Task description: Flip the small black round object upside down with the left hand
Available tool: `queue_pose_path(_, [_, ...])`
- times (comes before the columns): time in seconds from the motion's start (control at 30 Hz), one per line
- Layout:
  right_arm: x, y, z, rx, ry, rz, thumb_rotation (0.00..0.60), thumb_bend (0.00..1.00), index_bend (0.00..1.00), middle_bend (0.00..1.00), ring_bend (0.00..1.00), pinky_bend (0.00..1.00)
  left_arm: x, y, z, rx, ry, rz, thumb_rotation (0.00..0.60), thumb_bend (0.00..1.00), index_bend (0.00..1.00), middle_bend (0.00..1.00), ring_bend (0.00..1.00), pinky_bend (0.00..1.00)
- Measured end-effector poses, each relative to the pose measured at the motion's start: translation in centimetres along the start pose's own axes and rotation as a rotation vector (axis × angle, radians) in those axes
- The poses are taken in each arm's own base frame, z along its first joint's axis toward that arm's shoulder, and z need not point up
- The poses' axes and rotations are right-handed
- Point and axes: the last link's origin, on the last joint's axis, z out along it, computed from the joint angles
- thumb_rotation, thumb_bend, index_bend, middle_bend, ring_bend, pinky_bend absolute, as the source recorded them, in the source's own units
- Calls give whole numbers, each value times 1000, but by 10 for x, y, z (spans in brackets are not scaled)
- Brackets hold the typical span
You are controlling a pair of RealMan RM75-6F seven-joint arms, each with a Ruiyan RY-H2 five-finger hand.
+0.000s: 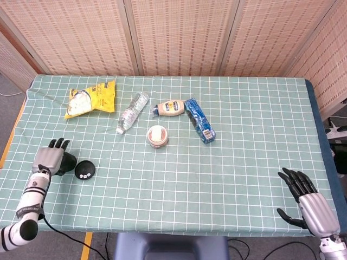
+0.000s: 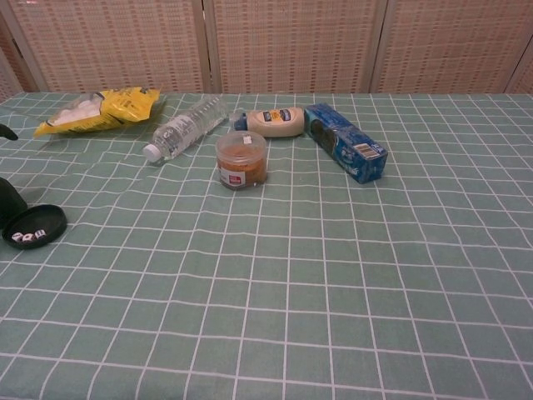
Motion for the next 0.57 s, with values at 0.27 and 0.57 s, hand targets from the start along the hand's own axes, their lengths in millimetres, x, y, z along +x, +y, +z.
queue_pose_path(0.27, [-9,-1,2,2,-26,-53,600,191,0,0,0,0,-35,-10,-74,-198,328,-117,600,410,0,0,0,52])
queue_pose_path(0.57, [-13,-3,3,-9,-17,-66,600,191,0,0,0,0,-72,-29,-168,-306,586,-263,600,416,0,0,0,32])
